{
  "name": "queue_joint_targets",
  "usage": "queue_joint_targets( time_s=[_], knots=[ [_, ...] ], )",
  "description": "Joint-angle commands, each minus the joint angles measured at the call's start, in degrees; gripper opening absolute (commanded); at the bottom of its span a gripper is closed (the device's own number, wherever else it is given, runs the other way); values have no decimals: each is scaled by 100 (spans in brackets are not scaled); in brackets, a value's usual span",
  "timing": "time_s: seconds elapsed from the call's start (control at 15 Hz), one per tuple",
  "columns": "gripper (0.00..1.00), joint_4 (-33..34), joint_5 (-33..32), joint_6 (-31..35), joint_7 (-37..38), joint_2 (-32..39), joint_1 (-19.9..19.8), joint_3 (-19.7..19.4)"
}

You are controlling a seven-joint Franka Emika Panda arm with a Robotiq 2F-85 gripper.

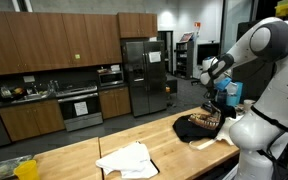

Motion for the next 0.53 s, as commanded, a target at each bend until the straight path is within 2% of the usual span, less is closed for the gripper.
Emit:
queue_joint_targets(
  time_s=[0.0, 0.47],
  knots=[
    [3, 22, 8, -16, -14, 27, 41, -16],
    [3, 40, 10, -17, -90, 32, 20, -68]
  ],
)
